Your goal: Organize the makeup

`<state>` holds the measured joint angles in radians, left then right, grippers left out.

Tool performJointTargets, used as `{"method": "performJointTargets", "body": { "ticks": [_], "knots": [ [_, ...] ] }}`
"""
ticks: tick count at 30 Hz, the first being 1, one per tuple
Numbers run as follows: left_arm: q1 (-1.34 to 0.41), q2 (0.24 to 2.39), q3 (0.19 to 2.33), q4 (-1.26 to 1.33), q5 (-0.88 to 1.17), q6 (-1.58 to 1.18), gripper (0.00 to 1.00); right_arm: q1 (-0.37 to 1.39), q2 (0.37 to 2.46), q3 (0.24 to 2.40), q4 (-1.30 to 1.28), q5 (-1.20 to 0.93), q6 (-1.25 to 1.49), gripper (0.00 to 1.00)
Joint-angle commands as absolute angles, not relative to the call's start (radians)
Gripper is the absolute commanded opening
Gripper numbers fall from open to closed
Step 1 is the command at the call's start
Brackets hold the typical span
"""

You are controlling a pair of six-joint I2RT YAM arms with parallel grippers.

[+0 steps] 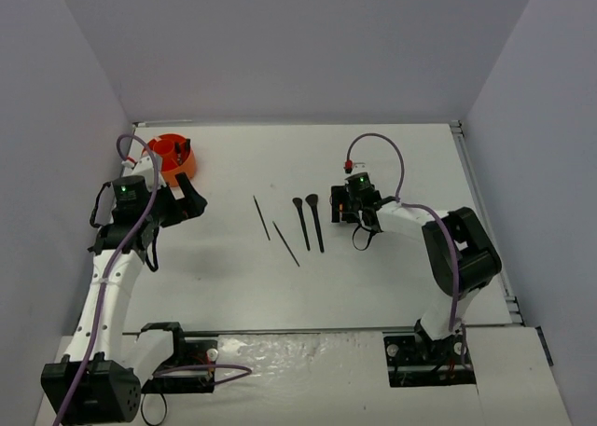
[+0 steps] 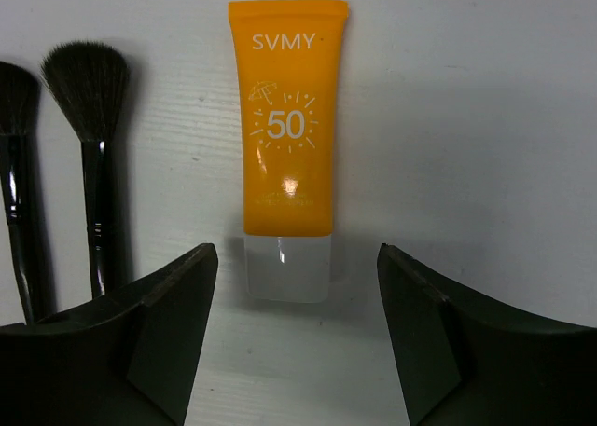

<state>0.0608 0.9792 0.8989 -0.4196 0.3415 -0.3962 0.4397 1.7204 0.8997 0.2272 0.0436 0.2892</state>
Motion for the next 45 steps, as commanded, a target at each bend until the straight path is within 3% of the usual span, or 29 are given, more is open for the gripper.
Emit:
{"method": "performJointTargets", "body": {
  "ticks": [1,5,16,22,30,42,45],
  "knots": [
    [0.059,0.975,0.954,-0.396,0.369,-0.386,0.97,0.439,1.732,0.929,0.27,0.023,0.285,0.62],
    [0.06,0.974,0.951,-0.39,0.372,-0.391,0.97,0.439,1.751,0.921,0.28,0.031,0.284,0.51],
    [0.049,0.994,0.942,-0.356,0.44,-0.448,0.97,0.439,1.674,0.876,0.336,0.046,0.258,0.0],
    [-0.007,0.999,0.981,-0.326,0.487,-0.535,0.97,0.471,1.496,0.797,0.435,-0.012,0.227,0.0],
    [-0.209,1.053,1.037,-0.173,0.465,-0.696,0.97,0.687,1.301,0.738,0.59,-0.139,0.123,0.0],
    [-0.332,1.145,1.103,-0.126,0.44,-0.75,0.97,0.815,1.297,0.719,0.804,-0.307,0.168,0.02],
    [-0.367,1.16,1.09,-0.104,0.434,-0.749,0.92,0.819,1.311,0.718,0.838,-0.33,0.186,0.02]
  ]
}}
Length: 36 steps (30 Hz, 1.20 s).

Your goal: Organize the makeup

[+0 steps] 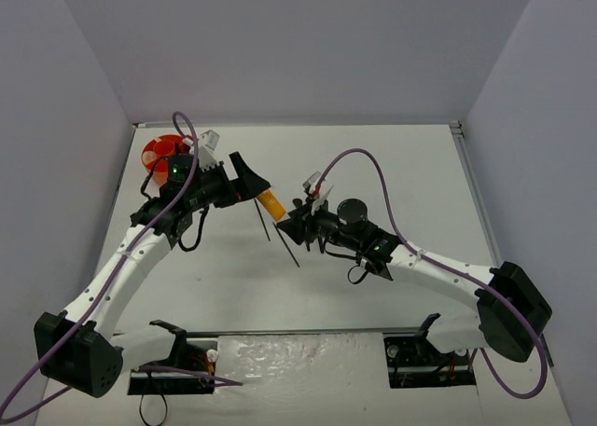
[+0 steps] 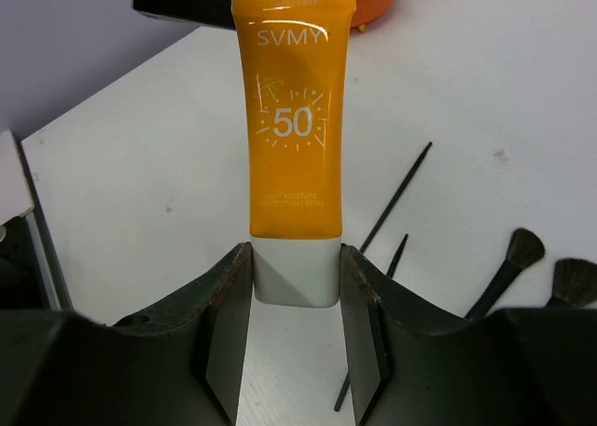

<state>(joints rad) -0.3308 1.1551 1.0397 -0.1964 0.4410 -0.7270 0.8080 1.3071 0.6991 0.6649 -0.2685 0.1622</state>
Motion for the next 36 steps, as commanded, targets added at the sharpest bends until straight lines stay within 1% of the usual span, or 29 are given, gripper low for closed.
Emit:
{"method": "performJointTargets", "body": {
  "ticks": [1,4,7,9,11,12,15,16,19,24,25,27,28,31,33,36],
  "knots": [
    [-0.378,1.167,1.088,-0.098,0.433,-0.749,0.91,0.819,1.315,0.719,0.849,-0.338,0.191,0.02],
    [-0.405,1.184,1.084,-0.085,0.435,-0.749,0.82,0.819,1.332,0.724,0.87,-0.36,0.207,0.02],
    [-0.421,1.189,1.08,-0.063,0.438,-0.749,0.68,0.819,1.339,0.716,0.89,-0.37,0.219,0.02],
    [-0.429,1.186,1.079,-0.058,0.432,-0.747,0.52,0.819,1.34,0.711,0.896,-0.369,0.221,0.02],
    [-0.43,1.18,1.078,-0.062,0.423,-0.742,0.41,0.819,1.342,0.709,0.897,-0.368,0.222,0.02],
    [-0.43,1.176,1.077,-0.065,0.42,-0.739,0.36,0.819,1.344,0.707,0.899,-0.368,0.222,0.02],
    [-0.43,1.169,1.075,-0.076,0.411,-0.729,0.25,0.819,1.346,0.701,0.903,-0.362,0.222,0.02],
    [-0.43,1.167,1.071,-0.078,0.409,-0.726,0.19,0.819,1.346,0.701,0.905,-0.362,0.224,0.02],
    [-0.428,1.162,1.061,-0.08,0.411,-0.724,0.11,0.818,1.351,0.7,0.904,-0.361,0.22,0.03],
    [-0.43,1.157,1.045,-0.068,0.401,-0.73,0.0,0.819,1.362,0.706,0.9,-0.347,0.221,0.11],
    [-0.429,1.159,1.045,-0.064,0.4,-0.729,0.0,0.819,1.362,0.706,0.9,-0.346,0.221,0.16],
    [-0.428,1.164,1.049,-0.062,0.4,-0.726,0.0,0.819,1.364,0.708,0.899,-0.345,0.222,0.29],
    [-0.429,1.164,1.05,-0.061,0.397,-0.724,0.0,0.818,1.361,0.711,0.898,-0.343,0.222,0.44],
    [-0.429,1.164,1.057,-0.065,0.372,-0.707,0.0,0.818,1.361,0.719,0.865,-0.311,0.213,0.77],
    [-0.428,1.167,1.07,-0.082,0.33,-0.681,0.0,0.816,1.355,0.726,0.841,-0.292,0.206,0.88],
    [-0.424,1.171,1.106,-0.154,0.248,-0.631,0.0,0.81,1.341,0.727,0.793,-0.272,0.192,0.98]
  ]
}}
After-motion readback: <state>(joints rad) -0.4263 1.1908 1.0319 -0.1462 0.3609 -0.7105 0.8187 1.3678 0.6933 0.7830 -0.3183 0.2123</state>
